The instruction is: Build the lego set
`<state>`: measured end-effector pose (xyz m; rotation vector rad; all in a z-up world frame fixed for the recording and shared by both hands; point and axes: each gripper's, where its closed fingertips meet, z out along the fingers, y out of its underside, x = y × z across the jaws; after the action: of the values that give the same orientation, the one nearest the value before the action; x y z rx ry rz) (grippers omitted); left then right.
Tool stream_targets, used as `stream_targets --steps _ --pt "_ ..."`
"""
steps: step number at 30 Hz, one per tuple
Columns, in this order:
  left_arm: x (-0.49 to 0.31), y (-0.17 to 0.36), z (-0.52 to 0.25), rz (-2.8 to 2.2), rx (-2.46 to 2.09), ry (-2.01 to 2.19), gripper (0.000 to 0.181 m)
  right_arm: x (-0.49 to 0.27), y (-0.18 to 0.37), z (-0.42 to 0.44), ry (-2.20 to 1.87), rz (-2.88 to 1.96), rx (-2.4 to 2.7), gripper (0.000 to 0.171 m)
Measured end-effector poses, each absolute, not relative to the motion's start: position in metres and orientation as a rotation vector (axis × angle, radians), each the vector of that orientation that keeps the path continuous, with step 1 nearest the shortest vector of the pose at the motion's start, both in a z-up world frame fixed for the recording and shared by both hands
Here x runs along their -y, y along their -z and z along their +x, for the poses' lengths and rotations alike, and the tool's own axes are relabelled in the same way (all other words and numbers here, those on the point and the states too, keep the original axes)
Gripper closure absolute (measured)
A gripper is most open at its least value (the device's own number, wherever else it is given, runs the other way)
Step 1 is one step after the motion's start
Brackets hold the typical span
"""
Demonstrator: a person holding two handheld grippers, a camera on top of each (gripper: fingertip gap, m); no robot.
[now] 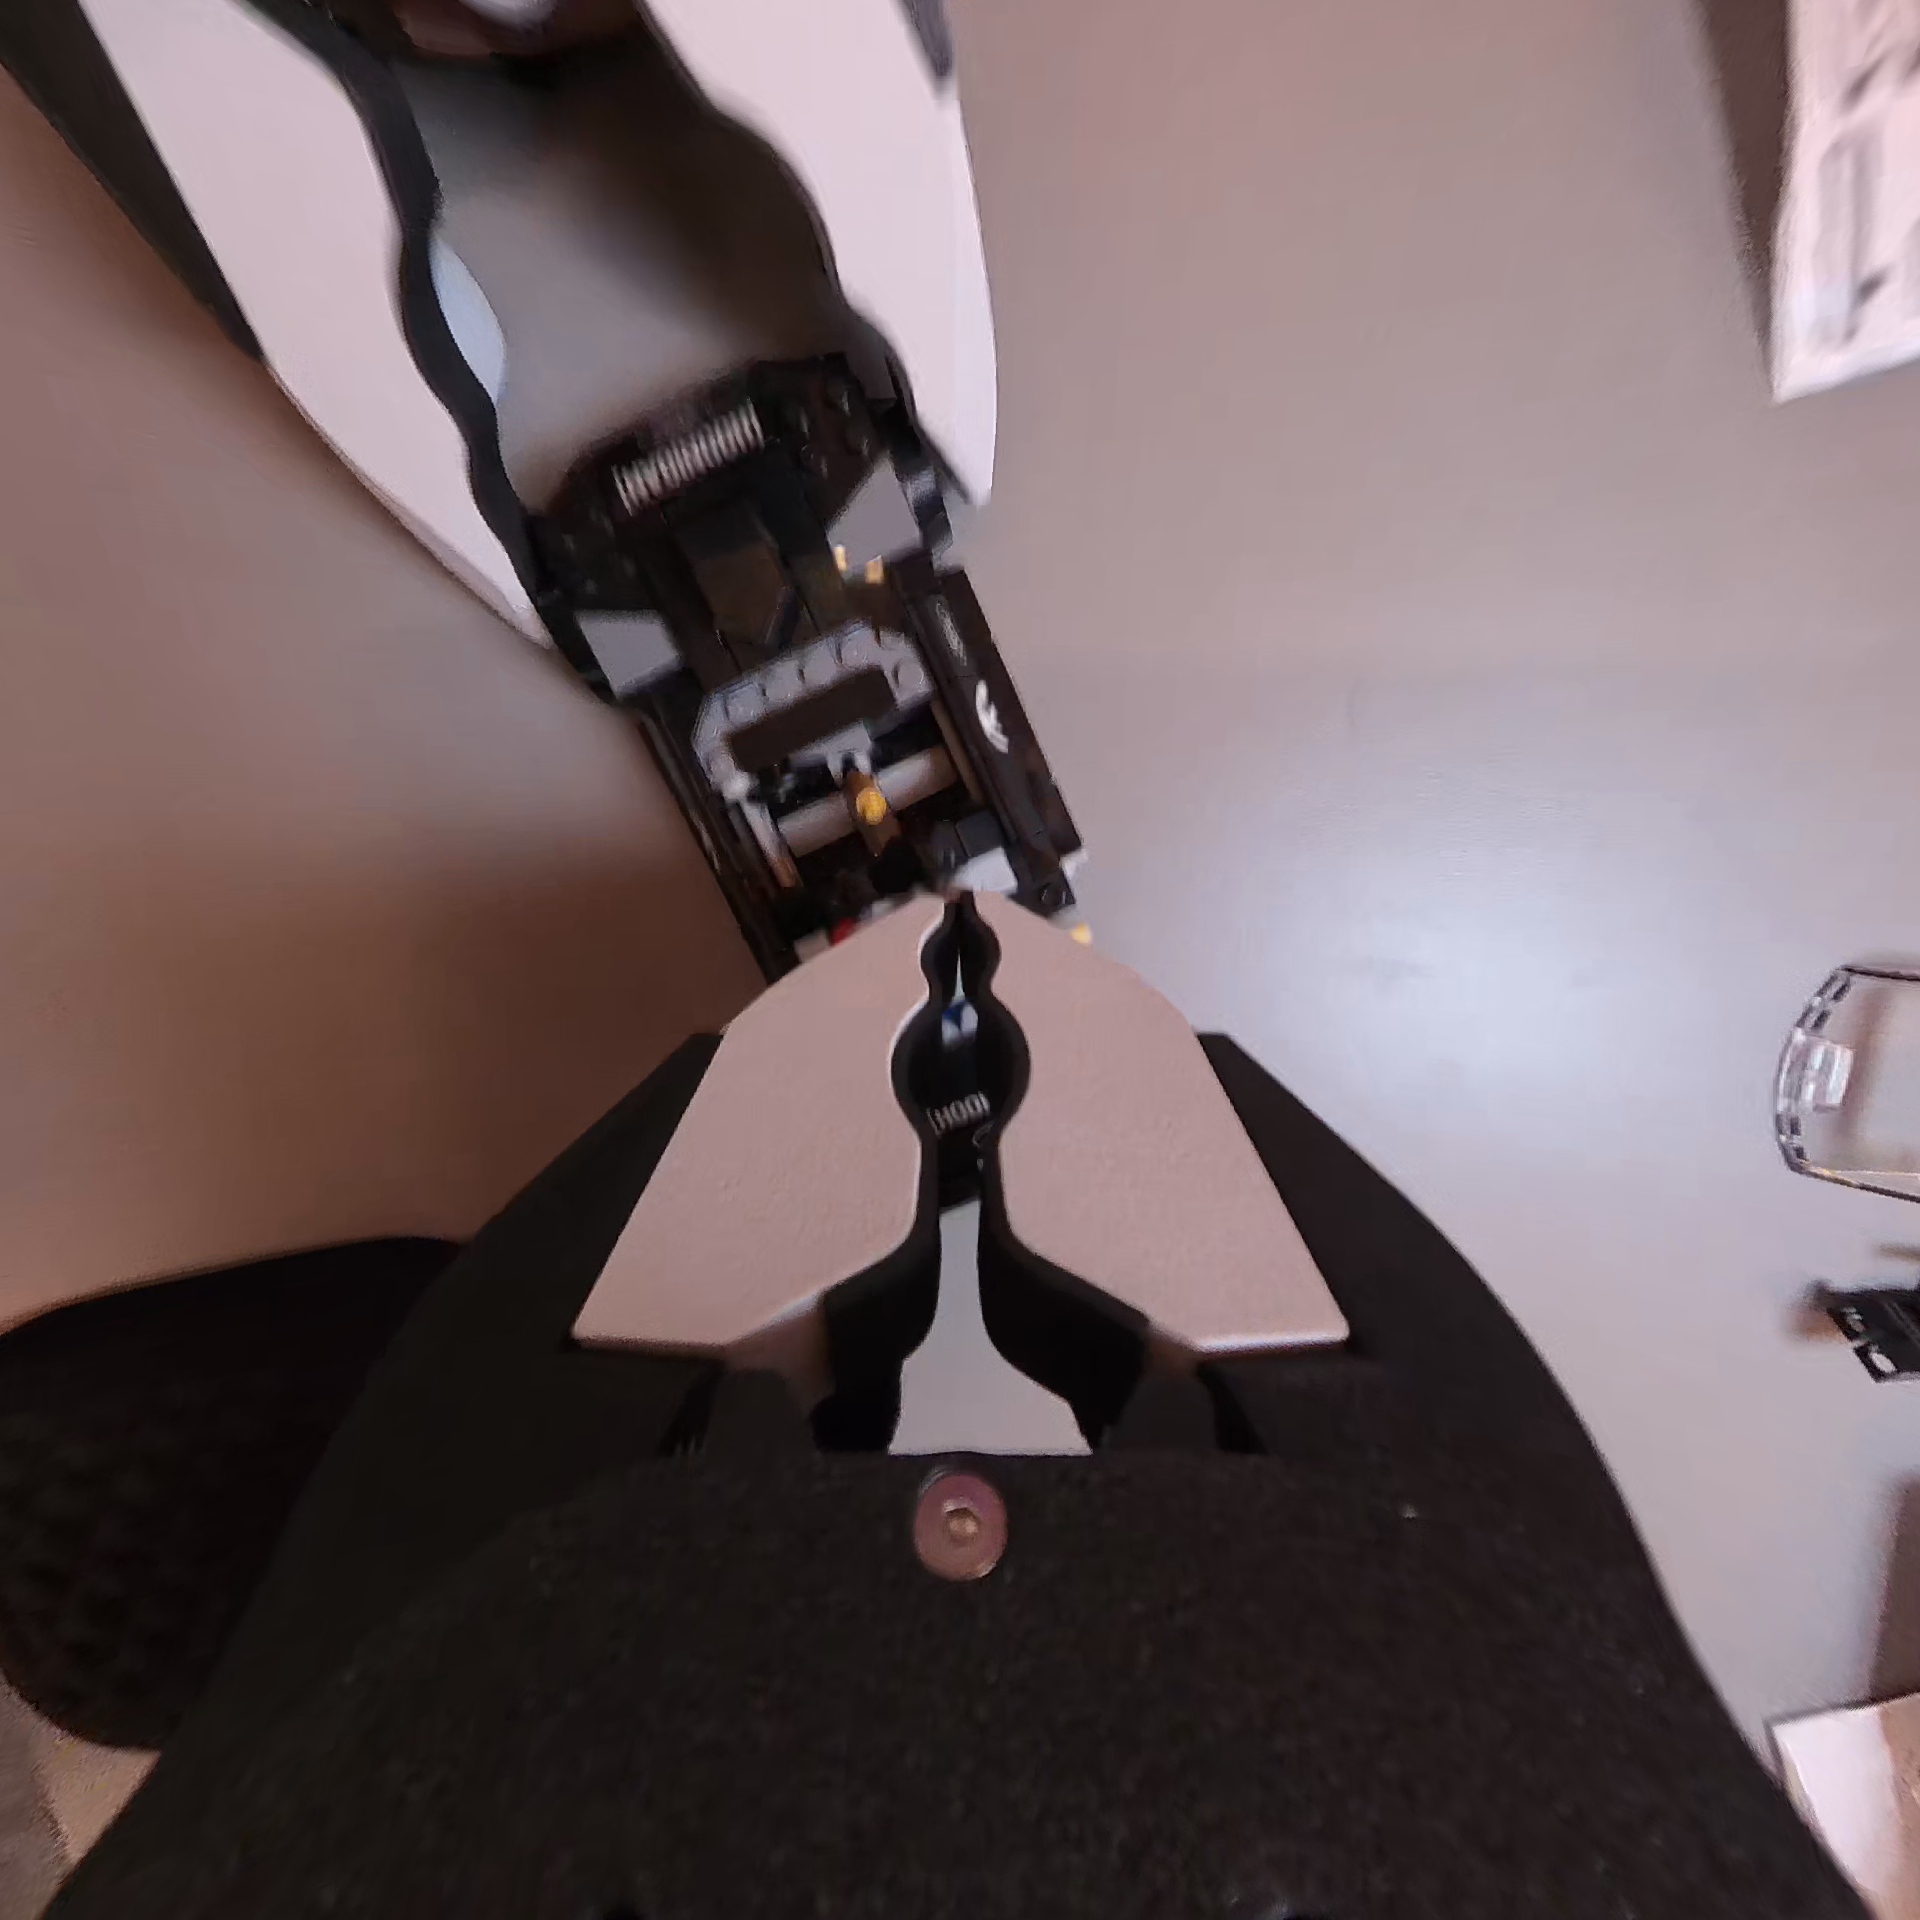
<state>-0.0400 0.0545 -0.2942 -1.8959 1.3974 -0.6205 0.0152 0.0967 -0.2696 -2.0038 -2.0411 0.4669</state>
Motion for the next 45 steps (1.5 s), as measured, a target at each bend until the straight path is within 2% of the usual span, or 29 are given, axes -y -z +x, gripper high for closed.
stream_targets --steps 3,17,18,21,32,40,43,45 --pt "-0.052 0.295 -0.040 -1.896 -1.416 0.620 0.092 -0.098 0.281 0.021 -0.406 -2.006 2.081 0.171" --pt "-0.055 0.295 -0.041 -1.900 -1.399 0.625 0.093 -0.109 0.251 0.018 -0.516 -1.929 1.910 0.171" --pt "-0.055 0.295 -0.042 -1.896 -1.404 0.626 0.093 -0.106 0.250 0.017 -0.524 -1.913 1.939 0.157" --pt "-0.055 0.294 -0.042 -1.875 -1.436 0.637 0.093 -0.093 0.252 0.016 -0.517 -1.881 2.061 0.147" --pt "-0.073 0.279 -0.066 -1.794 -1.367 0.652 0.094 -0.093 0.261 0.011 -0.436 -1.807 2.112 0.153" --pt "-0.072 0.296 -0.049 -1.869 -1.444 0.577 0.080 -0.090 0.264 0.009 -0.458 -1.770 2.046 0.155" --pt "-0.074 0.296 -0.047 -1.874 -1.454 0.601 0.091 -0.091 0.263 0.010 -0.469 -1.787 2.016 0.159" --pt "-0.074 0.296 -0.047 -1.872 -1.457 0.606 0.091 -0.092 0.263 0.011 -0.478 -1.802 2.004 0.160"
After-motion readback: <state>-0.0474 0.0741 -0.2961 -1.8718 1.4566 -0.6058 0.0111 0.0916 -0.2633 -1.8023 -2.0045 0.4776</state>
